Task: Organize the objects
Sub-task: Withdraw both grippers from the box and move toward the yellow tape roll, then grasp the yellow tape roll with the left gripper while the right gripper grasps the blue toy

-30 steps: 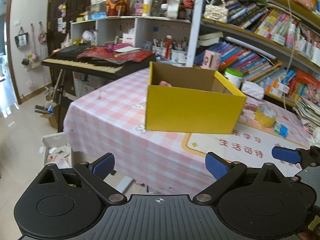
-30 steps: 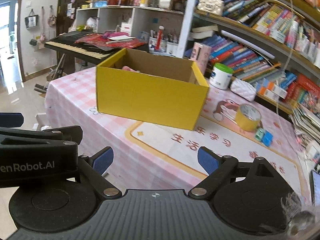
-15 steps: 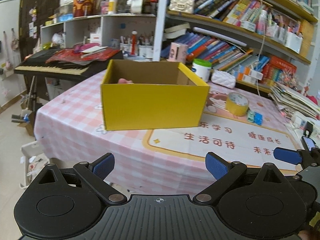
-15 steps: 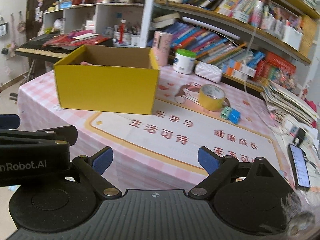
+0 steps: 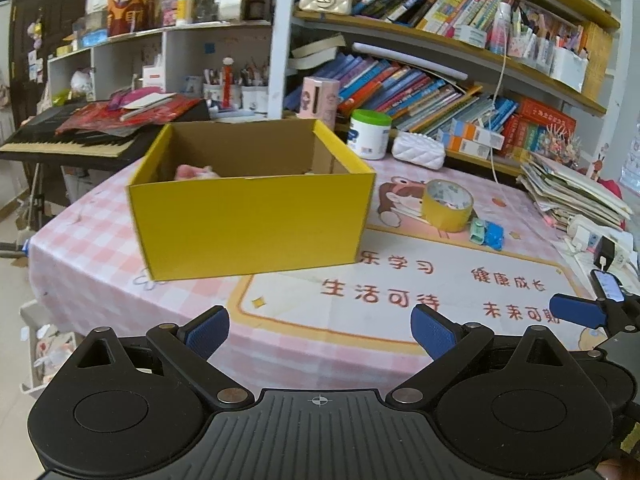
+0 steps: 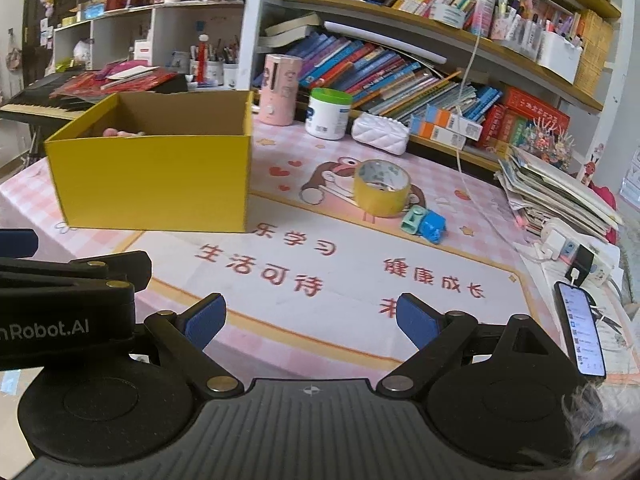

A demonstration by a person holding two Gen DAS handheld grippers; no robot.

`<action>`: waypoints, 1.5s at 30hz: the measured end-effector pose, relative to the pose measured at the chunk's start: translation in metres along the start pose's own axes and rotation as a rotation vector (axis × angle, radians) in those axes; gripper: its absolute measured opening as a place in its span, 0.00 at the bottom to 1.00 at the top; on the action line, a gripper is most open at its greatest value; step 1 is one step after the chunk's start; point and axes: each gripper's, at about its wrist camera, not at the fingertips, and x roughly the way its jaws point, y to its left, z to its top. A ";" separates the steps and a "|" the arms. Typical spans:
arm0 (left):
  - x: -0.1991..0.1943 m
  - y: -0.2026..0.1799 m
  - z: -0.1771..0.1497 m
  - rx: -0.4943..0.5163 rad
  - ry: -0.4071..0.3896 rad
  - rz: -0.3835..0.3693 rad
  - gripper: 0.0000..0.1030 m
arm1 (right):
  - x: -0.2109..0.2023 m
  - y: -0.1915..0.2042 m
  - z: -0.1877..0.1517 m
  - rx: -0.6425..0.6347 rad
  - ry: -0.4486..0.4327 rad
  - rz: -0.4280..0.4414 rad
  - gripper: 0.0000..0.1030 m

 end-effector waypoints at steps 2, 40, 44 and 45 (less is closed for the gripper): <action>0.007 -0.007 0.003 0.005 0.006 -0.008 0.96 | 0.006 -0.009 0.002 0.008 0.009 -0.008 0.90; 0.125 -0.130 0.073 -0.002 0.013 0.011 0.96 | 0.131 -0.153 0.061 0.013 0.038 0.010 0.87; 0.131 -0.138 0.078 0.006 0.007 0.023 0.96 | 0.143 -0.161 0.065 0.009 0.040 0.029 0.87; 0.133 -0.139 0.079 0.008 0.007 0.025 0.96 | 0.146 -0.162 0.065 0.009 0.043 0.034 0.87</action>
